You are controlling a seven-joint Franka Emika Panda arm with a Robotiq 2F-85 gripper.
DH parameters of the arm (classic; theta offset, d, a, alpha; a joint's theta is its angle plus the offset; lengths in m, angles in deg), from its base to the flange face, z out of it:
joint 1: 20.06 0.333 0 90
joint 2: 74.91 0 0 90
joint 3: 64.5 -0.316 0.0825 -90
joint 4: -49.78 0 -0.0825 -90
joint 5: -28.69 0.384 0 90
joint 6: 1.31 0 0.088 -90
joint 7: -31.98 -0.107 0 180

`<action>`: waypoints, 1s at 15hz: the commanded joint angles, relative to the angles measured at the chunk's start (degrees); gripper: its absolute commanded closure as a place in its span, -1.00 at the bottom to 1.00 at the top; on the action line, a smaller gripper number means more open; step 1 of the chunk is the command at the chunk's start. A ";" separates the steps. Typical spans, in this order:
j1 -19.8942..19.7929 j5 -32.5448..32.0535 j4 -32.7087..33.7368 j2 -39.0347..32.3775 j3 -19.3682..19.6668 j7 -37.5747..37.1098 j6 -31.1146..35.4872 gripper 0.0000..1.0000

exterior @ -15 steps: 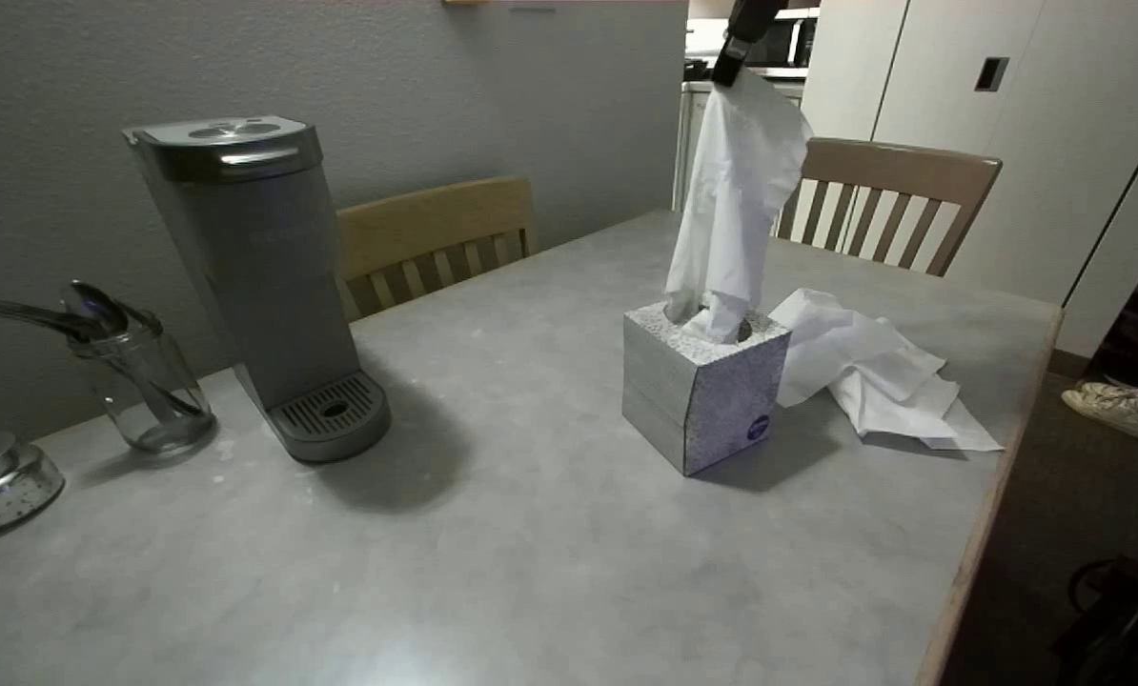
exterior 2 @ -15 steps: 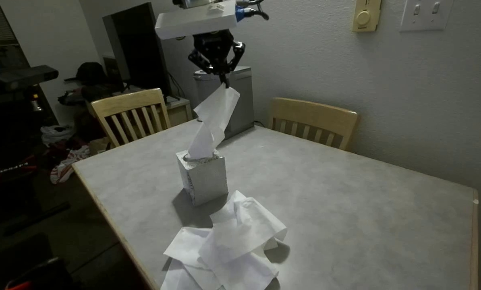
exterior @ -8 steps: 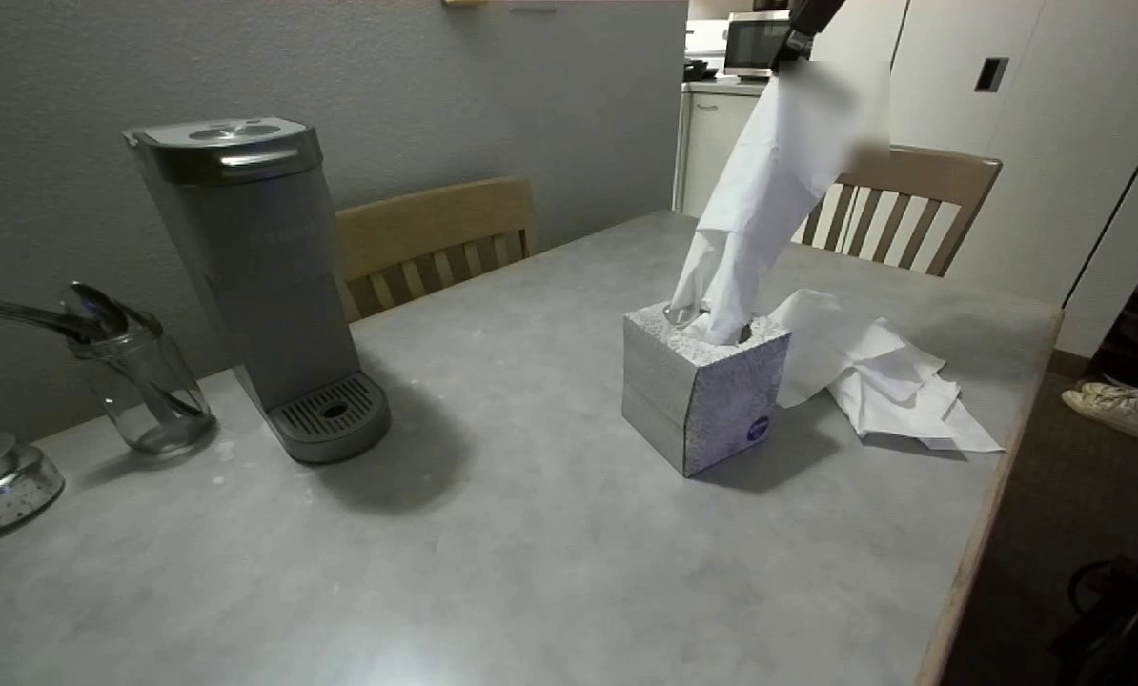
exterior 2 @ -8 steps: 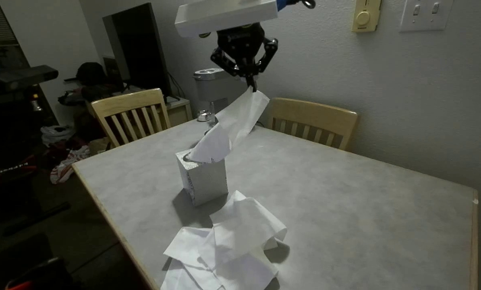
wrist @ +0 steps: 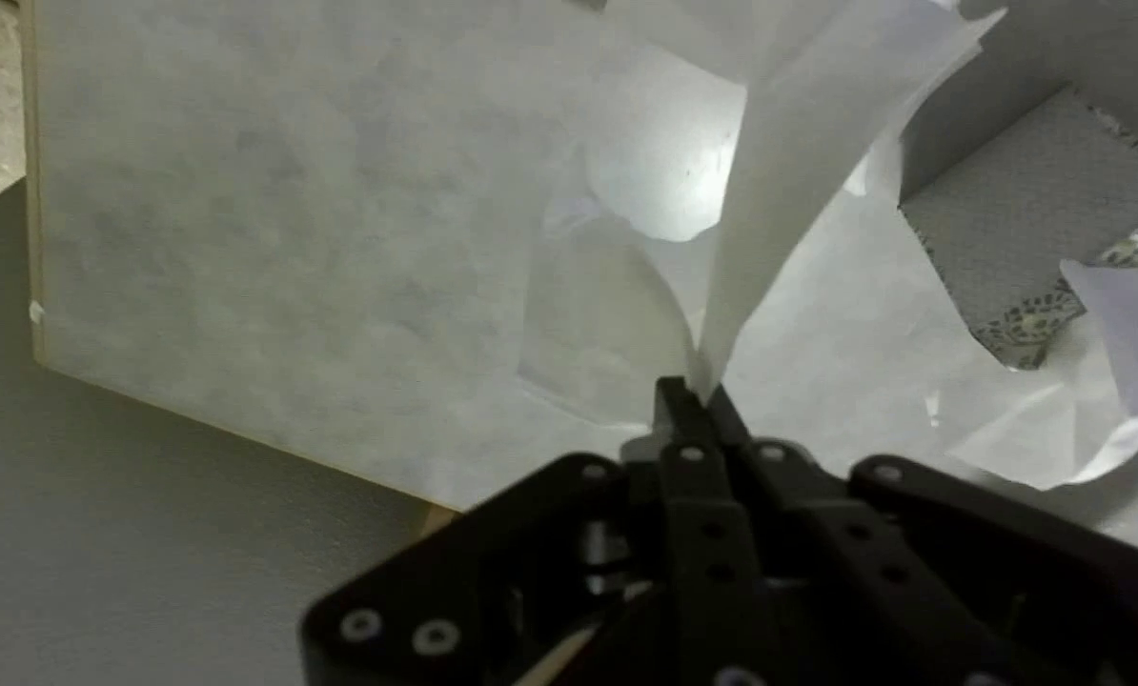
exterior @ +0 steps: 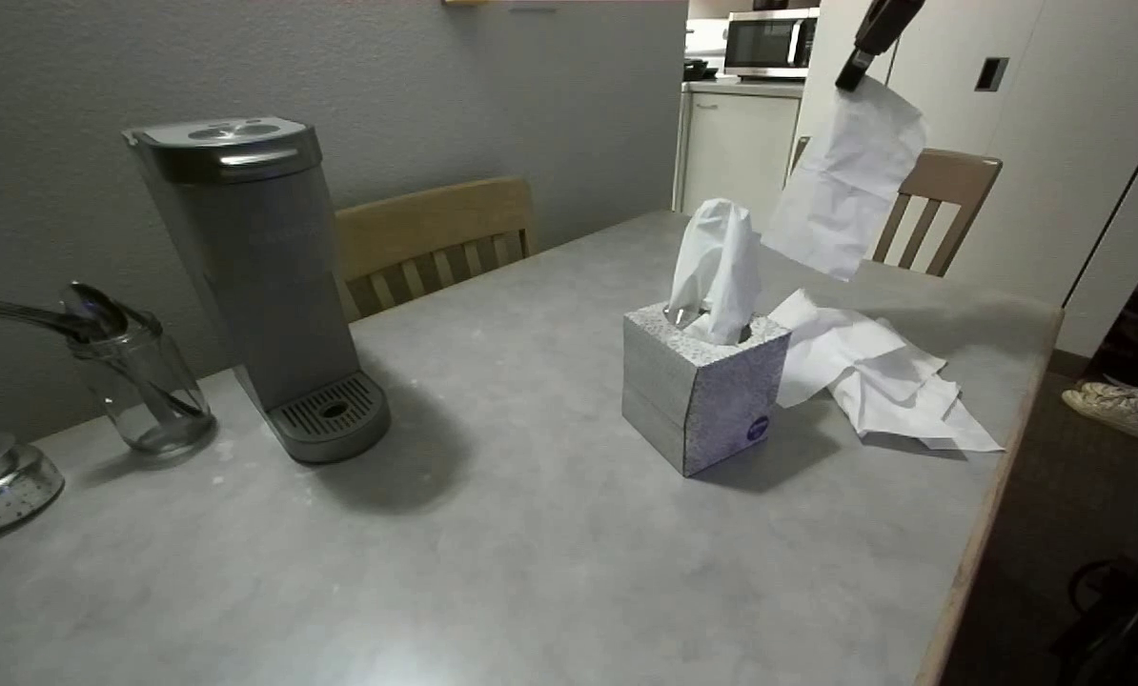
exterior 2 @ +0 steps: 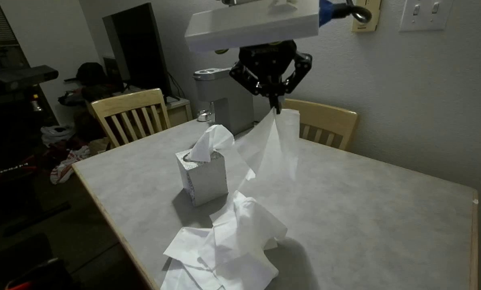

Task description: Put the tissue from the tissue box and put it on the table

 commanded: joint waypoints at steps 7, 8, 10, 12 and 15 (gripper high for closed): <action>-2.75 16.58 -7.68 -0.74 1.26 8.09 -5.82 0.99; -2.64 19.87 -8.56 -1.25 1.03 9.83 -7.20 0.99; -2.55 24.59 -9.94 -2.97 0.52 13.71 -9.05 0.99; -2.99 28.45 -10.69 -5.42 0.06 17.37 -10.81 0.99; -3.89 31.71 -10.98 -10.05 -0.23 21.47 -12.35 0.99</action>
